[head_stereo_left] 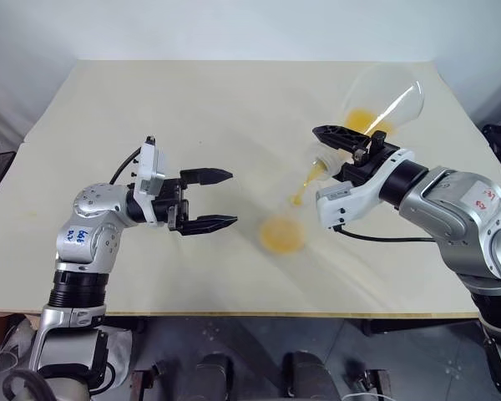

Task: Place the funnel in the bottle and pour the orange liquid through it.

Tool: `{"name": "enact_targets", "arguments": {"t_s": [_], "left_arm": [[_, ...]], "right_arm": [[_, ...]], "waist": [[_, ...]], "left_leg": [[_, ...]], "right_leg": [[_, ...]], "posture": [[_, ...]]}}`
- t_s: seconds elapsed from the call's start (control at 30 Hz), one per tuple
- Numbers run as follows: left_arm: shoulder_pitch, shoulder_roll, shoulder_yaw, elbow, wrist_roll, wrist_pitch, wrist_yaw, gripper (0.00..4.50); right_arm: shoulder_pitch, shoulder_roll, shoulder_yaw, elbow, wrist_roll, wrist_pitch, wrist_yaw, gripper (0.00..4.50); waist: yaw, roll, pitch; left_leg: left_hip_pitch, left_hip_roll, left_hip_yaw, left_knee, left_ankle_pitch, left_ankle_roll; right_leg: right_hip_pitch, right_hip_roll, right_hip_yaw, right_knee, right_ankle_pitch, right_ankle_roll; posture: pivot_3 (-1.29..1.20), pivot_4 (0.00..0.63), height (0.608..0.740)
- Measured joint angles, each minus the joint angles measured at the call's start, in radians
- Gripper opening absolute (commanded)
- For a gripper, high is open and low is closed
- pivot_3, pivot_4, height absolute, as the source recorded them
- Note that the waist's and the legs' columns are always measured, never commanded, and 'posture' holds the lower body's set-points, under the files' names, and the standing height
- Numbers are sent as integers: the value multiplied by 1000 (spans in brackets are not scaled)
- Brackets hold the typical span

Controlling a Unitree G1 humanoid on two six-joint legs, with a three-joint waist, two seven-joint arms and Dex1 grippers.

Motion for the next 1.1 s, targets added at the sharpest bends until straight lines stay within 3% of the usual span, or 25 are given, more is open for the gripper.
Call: {"name": "enact_targets", "arguments": {"t_s": [1.1], "left_arm": [[0,0,0,0,0,0,2,4500]], "right_arm": [[-1,1,0,25,-33,-29,1,2468]], "waist": [[0,0,0]], "left_leg": [[0,0,0,0,0,0]], "right_leg": [[0,0,0,0,0,0]], "posture": [[0,150,740]]}}
